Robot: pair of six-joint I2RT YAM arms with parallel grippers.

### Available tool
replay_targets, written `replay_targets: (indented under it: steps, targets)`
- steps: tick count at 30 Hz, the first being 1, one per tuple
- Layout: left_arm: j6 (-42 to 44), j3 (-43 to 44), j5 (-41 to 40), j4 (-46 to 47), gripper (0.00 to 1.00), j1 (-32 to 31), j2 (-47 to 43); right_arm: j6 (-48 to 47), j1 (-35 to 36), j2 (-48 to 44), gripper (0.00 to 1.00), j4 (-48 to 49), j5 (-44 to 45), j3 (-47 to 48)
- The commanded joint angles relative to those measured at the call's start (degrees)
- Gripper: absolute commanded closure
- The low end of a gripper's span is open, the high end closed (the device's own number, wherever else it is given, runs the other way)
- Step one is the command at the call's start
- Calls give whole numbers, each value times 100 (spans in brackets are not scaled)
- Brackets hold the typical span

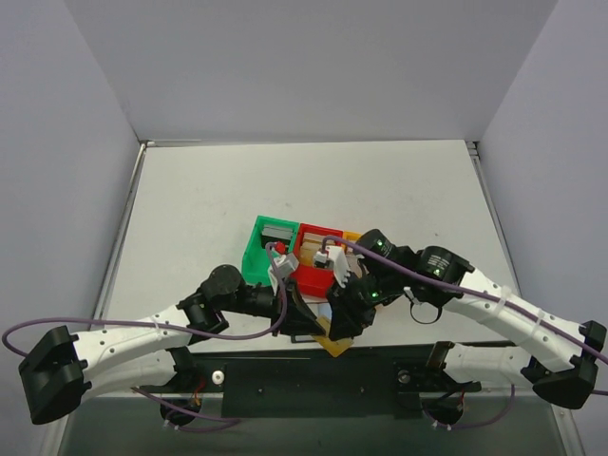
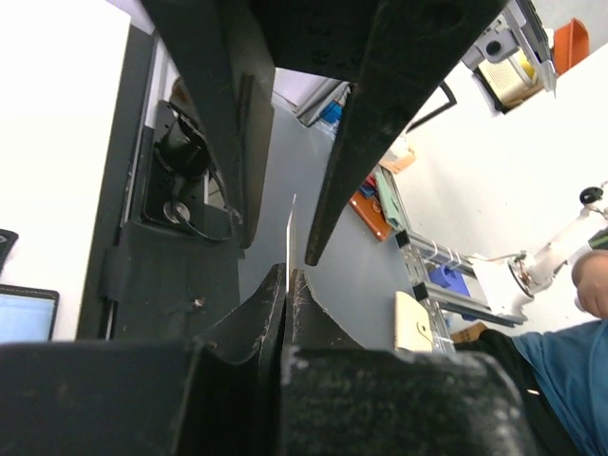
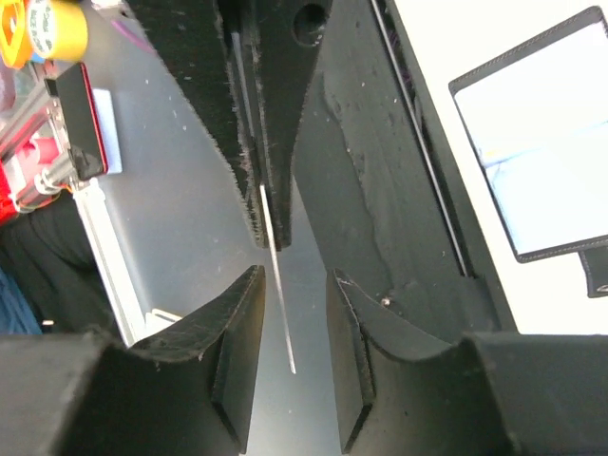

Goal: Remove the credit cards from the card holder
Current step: Place the credit card in the storage box.

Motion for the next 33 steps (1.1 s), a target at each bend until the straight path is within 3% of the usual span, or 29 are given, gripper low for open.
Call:
replay_targets:
  steps: [1,8,15,21,33]
  targets:
    - [-70,-156,-575,672,100,-23,-199,292,-119,-453,71,534,257,-82]
    - [-131,-516,-1260,884,100,-32,-569,1108,-322,-998,73,1684,223,-628]
    - [-290,-815,-1560,1411,100,-49,-850,1443,-384,-980,73,2150,170,-918]
    - [-316,-886,-1604,1508,100,-67,-903,1567,-392,-963,81,2327,196,-979]
    - [-307,-1000,-1675,1499,100,-67,-1026,1575,-647,-1051,82,2301,-41,-988]
